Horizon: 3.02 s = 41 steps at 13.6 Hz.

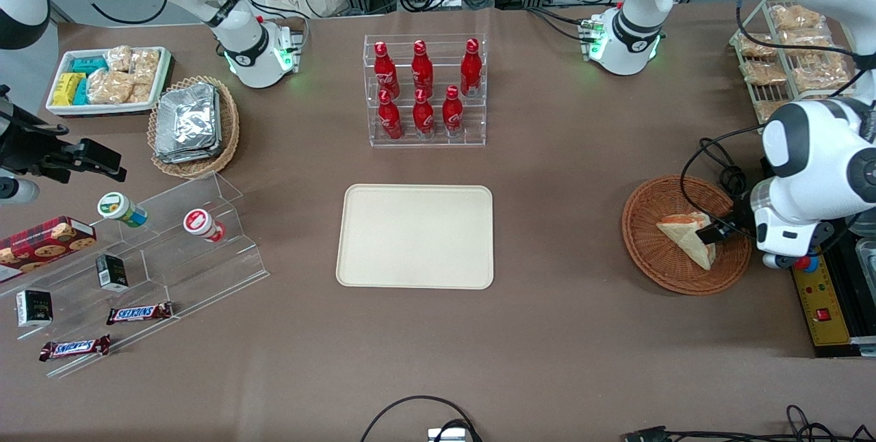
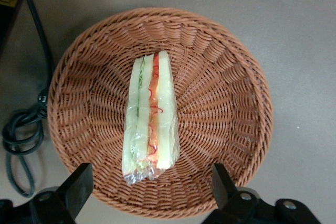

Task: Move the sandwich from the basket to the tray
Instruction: 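Lower the open left gripper over the wrapped sandwich in the wicker basket, then close the left gripper on the sandwich's edge, then lift the sandwich out of the basket and carry it toward the tray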

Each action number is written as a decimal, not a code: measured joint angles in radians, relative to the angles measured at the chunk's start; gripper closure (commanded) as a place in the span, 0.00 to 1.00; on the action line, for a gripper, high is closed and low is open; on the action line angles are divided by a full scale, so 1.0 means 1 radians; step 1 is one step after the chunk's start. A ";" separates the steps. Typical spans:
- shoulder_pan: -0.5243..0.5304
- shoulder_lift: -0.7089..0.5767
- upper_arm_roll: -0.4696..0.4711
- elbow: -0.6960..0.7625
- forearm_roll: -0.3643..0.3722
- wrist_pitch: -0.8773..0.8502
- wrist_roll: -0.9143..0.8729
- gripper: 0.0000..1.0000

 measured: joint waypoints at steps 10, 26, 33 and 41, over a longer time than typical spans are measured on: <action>0.023 0.071 0.029 -0.166 -0.002 0.258 -0.013 0.36; 0.019 0.047 -0.013 0.178 -0.002 -0.126 0.234 1.00; -0.160 0.048 -0.098 0.414 -0.003 -0.321 0.243 1.00; -0.518 0.331 -0.101 0.507 -0.003 -0.157 -0.006 1.00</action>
